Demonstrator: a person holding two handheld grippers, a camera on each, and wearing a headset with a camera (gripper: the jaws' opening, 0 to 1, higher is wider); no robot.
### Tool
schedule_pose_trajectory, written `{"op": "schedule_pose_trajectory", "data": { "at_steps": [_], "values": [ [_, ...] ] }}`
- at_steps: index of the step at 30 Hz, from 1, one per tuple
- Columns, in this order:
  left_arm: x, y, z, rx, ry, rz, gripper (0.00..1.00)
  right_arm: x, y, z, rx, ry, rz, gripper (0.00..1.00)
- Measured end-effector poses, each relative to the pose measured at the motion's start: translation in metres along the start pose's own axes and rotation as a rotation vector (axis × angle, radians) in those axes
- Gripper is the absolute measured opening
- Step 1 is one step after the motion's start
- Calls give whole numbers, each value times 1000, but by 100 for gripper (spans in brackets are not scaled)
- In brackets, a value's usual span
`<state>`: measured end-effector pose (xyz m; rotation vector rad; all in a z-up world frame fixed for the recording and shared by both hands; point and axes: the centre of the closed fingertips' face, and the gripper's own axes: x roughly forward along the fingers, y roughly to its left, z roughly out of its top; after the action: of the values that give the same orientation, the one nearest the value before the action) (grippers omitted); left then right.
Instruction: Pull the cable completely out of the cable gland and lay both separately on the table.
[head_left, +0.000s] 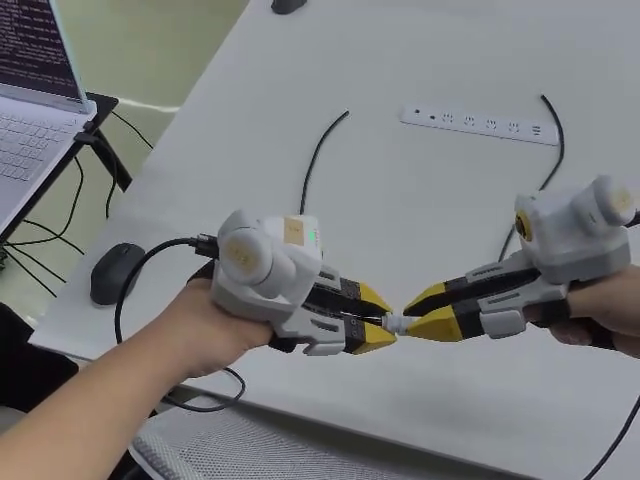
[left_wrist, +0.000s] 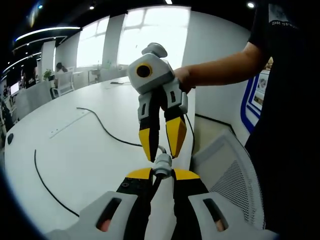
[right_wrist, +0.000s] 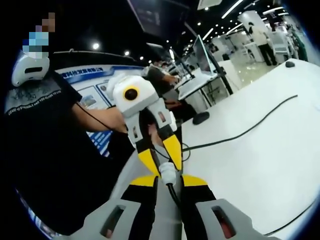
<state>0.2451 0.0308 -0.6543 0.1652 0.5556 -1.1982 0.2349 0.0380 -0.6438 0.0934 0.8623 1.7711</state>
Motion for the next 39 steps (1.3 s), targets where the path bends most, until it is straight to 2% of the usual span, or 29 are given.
{"op": "schedule_pose_trajectory", "data": {
  "at_steps": [7,11,14,15,19,20,21,28,30,33,39],
  "values": [
    [1,-1,1,-1,-2,-1,15,0,0,-2,14,8,7,8],
    [0,0,-2,-9,-1,-3,15,1,1,-3,-39,17,-14,8],
    [-1,2,-2,-20,-7,-2,15,1,1,-2,-169,45,-60,8],
    [-1,2,-3,-27,-8,-6,15,1,1,-2,-241,67,-84,7],
    [0,0,-5,-38,-7,-11,15,4,3,-6,-433,134,-154,7],
    [0,0,-6,-39,-7,-10,15,5,3,-7,-503,155,-182,7],
    [0,0,-6,-39,-7,-10,15,5,3,-7,-522,161,-191,7],
    [-4,-2,-7,-119,-30,-13,15,9,3,-11,-838,259,-352,7],
    [-4,-3,-8,-127,-28,-14,15,10,3,-12,-881,274,-382,8],
    [-3,-4,-9,-131,-25,-12,15,11,2,-14,-895,281,-392,8],
    [-1,-6,-7,-106,-4,-7,15,9,0,-14,-868,275,-401,8]
  ]
}}
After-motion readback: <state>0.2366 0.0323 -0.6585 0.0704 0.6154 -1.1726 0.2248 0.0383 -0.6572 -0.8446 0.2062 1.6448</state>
